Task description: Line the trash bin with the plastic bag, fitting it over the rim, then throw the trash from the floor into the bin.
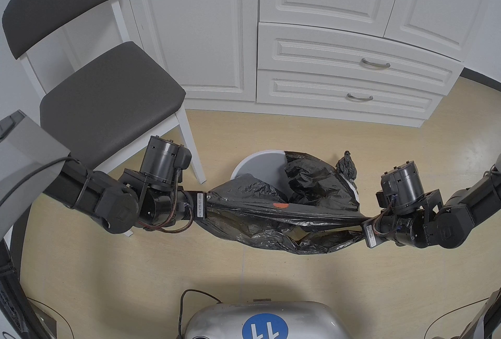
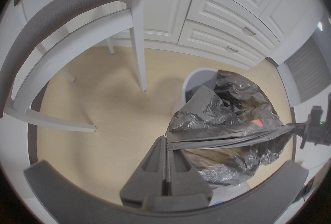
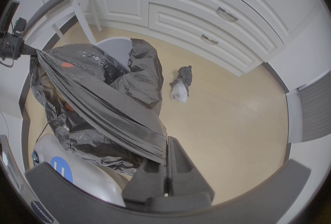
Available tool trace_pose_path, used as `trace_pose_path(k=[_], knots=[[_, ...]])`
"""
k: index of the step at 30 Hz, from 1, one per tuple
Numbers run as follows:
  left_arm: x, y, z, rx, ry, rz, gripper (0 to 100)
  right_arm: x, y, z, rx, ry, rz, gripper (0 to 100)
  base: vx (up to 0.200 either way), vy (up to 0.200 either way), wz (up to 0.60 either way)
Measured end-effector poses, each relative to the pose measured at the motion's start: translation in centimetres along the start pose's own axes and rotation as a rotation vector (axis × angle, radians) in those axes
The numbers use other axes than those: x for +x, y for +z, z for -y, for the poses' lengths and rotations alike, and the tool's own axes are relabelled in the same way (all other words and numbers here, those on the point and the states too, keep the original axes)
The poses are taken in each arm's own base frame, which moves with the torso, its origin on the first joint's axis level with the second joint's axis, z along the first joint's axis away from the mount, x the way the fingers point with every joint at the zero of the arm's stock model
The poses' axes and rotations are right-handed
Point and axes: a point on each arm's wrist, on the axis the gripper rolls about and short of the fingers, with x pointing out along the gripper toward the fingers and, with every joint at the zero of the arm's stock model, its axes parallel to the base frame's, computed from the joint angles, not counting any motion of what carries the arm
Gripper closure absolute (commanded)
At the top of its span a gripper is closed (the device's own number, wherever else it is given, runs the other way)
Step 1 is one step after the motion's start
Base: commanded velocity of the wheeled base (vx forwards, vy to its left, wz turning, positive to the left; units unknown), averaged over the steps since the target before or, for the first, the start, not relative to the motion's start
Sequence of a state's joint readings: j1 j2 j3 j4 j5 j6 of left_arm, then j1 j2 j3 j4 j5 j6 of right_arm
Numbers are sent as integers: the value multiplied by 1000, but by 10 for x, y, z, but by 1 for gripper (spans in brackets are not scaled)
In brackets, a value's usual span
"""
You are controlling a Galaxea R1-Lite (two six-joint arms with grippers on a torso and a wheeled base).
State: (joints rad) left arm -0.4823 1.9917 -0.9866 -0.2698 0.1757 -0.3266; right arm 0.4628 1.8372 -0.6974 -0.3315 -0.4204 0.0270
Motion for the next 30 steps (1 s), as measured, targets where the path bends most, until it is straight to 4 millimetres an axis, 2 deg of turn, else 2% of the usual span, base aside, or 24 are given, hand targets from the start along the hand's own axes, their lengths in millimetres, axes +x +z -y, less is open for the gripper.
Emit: trace_pose_path(k=[4, 7, 13, 17, 23, 30], knots=[[-6, -3, 0, 18, -20, -9, 100, -5, -4, 2, -15, 1, -4, 100, 0, 0, 0], [-3, -6, 0, 25, -20, -19, 100, -6, -5, 2, -17, 1, -5, 100, 0, 0, 0], [23, -17, 5, 32, -6, -53, 100, 1, -6, -2, -16, 1, -18, 100, 0, 0, 0], [42, -15, 9, -7, 1, -13, 100, 17, -1, -10, 31, 2, 6, 100, 0, 0, 0], [67, -3, 11, -112, 34, 76, 100, 48, 22, -24, 216, 15, 137, 100, 0, 0, 0], [82, 13, 2, -196, 56, 133, 100, 81, 35, -37, 356, 28, 185, 100, 0, 0, 0]])
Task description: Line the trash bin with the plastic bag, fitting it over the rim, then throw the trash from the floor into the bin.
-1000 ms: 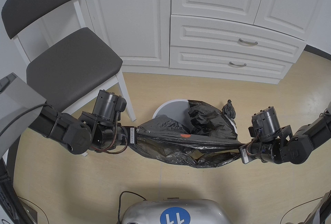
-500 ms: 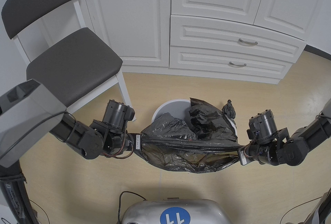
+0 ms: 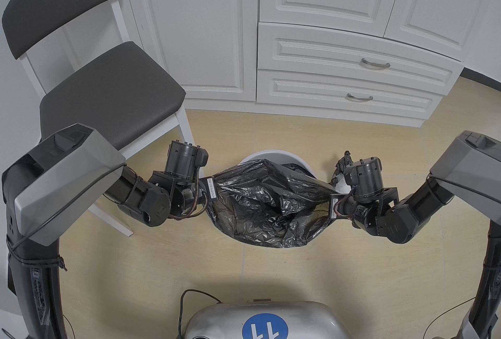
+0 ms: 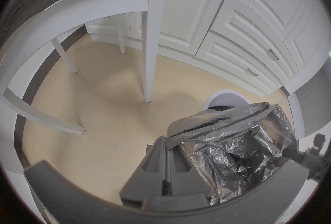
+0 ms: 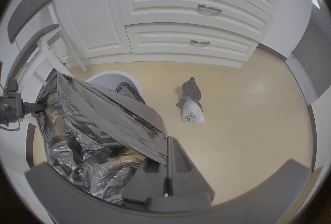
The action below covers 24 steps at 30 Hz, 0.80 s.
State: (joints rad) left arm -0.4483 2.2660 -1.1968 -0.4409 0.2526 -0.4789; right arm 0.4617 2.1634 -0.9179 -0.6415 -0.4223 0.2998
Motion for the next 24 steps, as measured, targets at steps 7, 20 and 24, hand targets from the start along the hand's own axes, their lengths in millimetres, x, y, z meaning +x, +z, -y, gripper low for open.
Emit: trace_pose_path(k=[7, 20, 24], knots=[[1, -6, 0, 7, 6, -19, 100, 15, -6, -1, 10, -6, 7, 100, 0, 0, 0], [4, -7, 21, 53, -37, -6, 100, 38, 3, 17, 67, -50, 50, 100, 0, 0, 0], [15, -4, 20, 52, -32, 5, 100, 45, 2, 17, 84, -42, 93, 100, 0, 0, 0]])
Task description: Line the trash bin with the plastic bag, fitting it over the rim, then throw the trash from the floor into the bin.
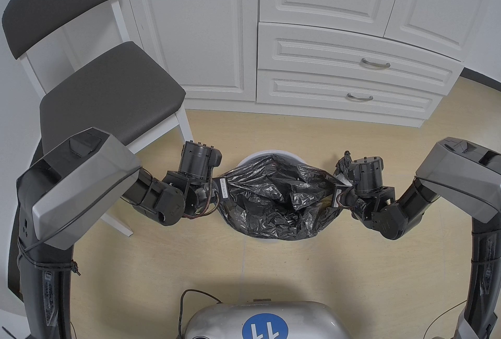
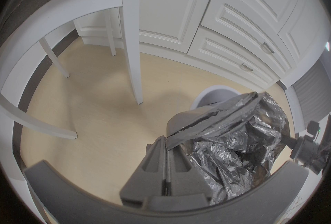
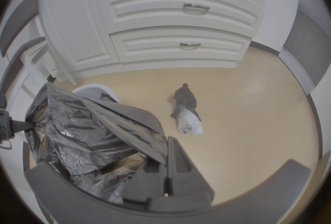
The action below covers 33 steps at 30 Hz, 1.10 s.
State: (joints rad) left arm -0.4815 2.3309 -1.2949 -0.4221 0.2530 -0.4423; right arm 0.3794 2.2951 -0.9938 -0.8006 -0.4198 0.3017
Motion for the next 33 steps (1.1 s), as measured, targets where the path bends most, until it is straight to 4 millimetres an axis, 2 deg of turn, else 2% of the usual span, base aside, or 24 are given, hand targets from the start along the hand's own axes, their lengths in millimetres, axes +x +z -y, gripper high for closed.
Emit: trace_pose_path(k=[3, 4, 12, 17, 26, 33], knots=[[7, 3, -4, -12, 9, 6, 100, 4, -4, 1, -2, 0, -1, 100, 0, 0, 0], [8, 3, -5, -14, 11, 6, 100, 5, -5, 1, -3, 2, -3, 0, 0, 0, 0], [9, 5, -4, -20, 7, 16, 100, -6, -6, 9, -43, 12, -26, 0, 0, 0, 0], [6, 7, 0, -29, -5, 27, 100, -29, 1, 23, -109, 120, -56, 0, 0, 0, 0], [-5, 13, 12, -45, -39, 48, 100, -74, 34, 44, -83, 296, -8, 0, 0, 0, 0], [-11, 15, 15, -51, -48, 53, 100, -83, 33, 46, -172, 289, -71, 0, 0, 0, 0]])
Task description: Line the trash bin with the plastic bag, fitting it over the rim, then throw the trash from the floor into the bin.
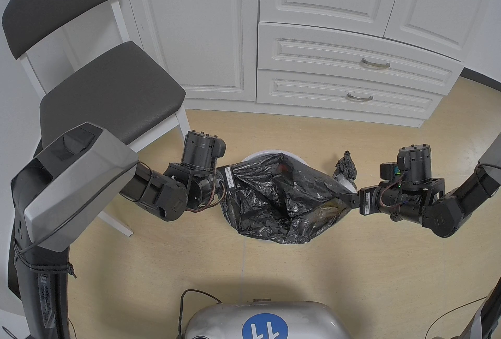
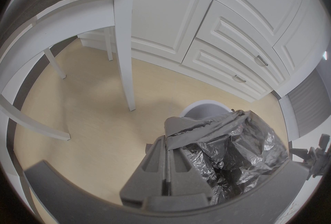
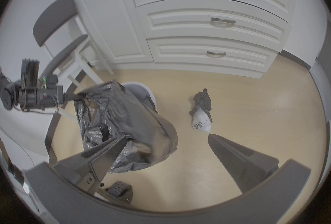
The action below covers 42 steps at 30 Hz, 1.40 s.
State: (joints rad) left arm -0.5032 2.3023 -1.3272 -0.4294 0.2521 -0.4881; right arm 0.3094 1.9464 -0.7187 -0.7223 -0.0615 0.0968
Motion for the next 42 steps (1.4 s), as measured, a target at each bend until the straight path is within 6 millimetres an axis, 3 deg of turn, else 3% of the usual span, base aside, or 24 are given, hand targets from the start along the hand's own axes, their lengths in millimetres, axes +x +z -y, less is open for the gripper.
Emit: trace_pose_path(k=[6, 12, 18, 24, 29, 32, 35, 42], knots=[[-1, -1, 2, -1, -4, -3, 100, 10, -15, 7, 14, 10, -13, 0, 0, 0, 0], [-1, -1, 4, -1, -7, -2, 100, 13, -8, 5, 33, 72, 133, 0, 0, 0, 0], [-1, -1, 4, 0, -7, -2, 100, 16, 3, -5, -52, 68, 116, 0, 0, 0, 0], [-1, -3, 4, 1, -6, -6, 100, 24, 30, -30, -166, 58, 4, 0, 0, 0, 0], [-2, -3, 3, 6, -4, -10, 100, 27, 70, -60, -303, 63, 31, 0, 0, 0, 0], [-3, -4, 3, 10, -2, -13, 100, 32, 84, -77, -379, 69, 39, 0, 0, 0, 0], [-4, -4, 3, 13, -3, -15, 100, 44, 86, -91, -437, 76, 38, 0, 0, 0, 0], [-5, -4, 3, 16, -2, -16, 100, 86, 68, -105, -514, 79, -6, 0, 0, 0, 0]])
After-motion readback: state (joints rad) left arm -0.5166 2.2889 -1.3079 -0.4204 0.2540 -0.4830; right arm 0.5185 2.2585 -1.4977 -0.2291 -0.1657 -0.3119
